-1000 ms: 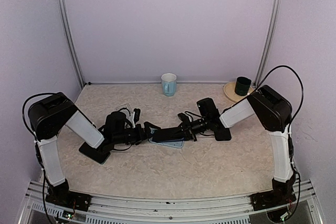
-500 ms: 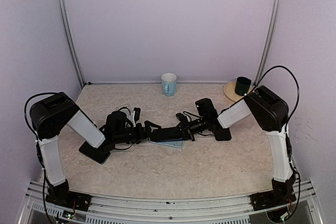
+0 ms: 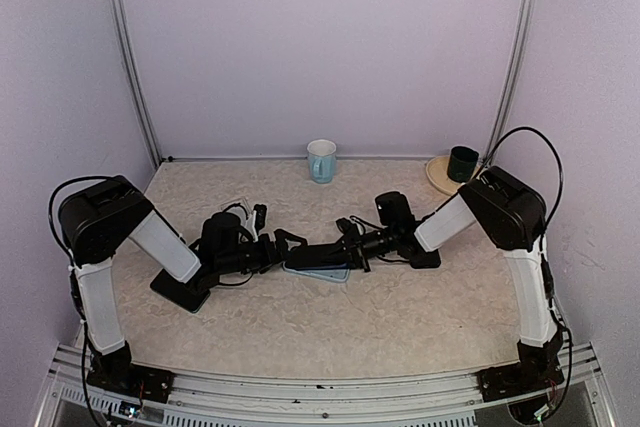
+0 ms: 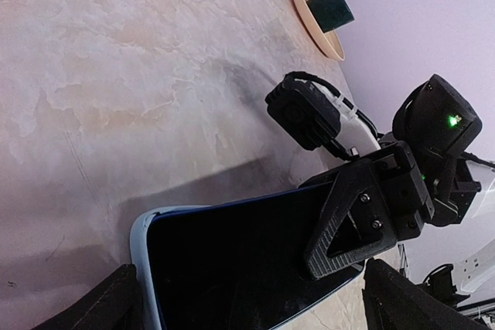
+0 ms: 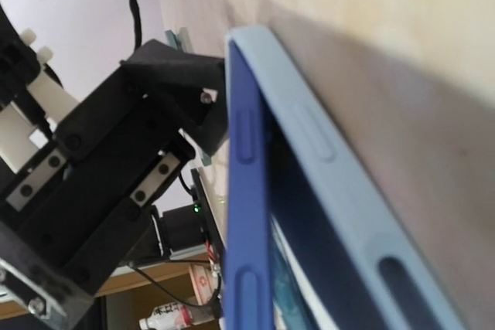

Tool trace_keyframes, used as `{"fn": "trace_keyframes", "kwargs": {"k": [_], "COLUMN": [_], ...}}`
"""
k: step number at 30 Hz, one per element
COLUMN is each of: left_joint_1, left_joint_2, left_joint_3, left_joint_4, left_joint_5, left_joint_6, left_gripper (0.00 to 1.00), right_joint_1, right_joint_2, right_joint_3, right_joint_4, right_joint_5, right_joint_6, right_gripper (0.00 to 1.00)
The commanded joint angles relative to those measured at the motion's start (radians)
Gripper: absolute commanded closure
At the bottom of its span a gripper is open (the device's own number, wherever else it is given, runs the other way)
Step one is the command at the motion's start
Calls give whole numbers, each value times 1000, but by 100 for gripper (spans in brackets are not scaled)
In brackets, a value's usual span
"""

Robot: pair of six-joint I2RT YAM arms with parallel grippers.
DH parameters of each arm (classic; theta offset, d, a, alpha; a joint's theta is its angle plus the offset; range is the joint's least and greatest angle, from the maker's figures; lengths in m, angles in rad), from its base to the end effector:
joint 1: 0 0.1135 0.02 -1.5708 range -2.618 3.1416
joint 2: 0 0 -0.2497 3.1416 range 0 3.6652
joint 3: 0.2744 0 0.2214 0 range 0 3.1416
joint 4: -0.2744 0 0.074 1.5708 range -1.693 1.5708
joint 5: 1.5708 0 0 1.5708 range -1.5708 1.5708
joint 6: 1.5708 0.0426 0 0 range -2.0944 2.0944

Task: Put the phone into the phone case
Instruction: Install the phone on the phone case.

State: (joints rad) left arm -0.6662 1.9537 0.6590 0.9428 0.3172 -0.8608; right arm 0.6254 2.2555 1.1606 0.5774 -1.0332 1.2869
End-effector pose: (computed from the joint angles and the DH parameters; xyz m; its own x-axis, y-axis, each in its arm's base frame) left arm 0.2564 -0.2184 0.1170 -0.7965 -0.2904 -0.5304 0.3273 0.5305 -0.7820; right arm 0.3127 0.2709 0.0976 -0.9811 -0.1021 0.1645 0.1315 0.2719 0.9533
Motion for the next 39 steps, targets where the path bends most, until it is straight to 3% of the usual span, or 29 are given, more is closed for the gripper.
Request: {"fn": "trace_keyframes", "kwargs": {"k": [1,6,14,23,39], "left_joint_1": [-25,-34,-74,-82,-28], "left_joint_2": [27,4,-48,-48,-67], "left_joint_3": [-21,-50,-89,-108,-114], "left_joint_4": [4,-1,-32,5,5], "left_joint_5": [75,51,-7,1,43], "left_joint_6": [-27,-36,-57,-84,-74], "left_gripper": [4,4,4,3,1], "right_joint_1": [40,40,39,40,25], "right_joint_2": [31,19,-25,-11,-130], "right_joint_3": [-32,-61,-53,-76,-75], "right_joint_4": [107,171,36,214,196], "right_joint_5": [59,66,123,72,-23], "right_joint_6": [81,120,30,73,-143], "right_gripper": [100,100,100,100,100]}}
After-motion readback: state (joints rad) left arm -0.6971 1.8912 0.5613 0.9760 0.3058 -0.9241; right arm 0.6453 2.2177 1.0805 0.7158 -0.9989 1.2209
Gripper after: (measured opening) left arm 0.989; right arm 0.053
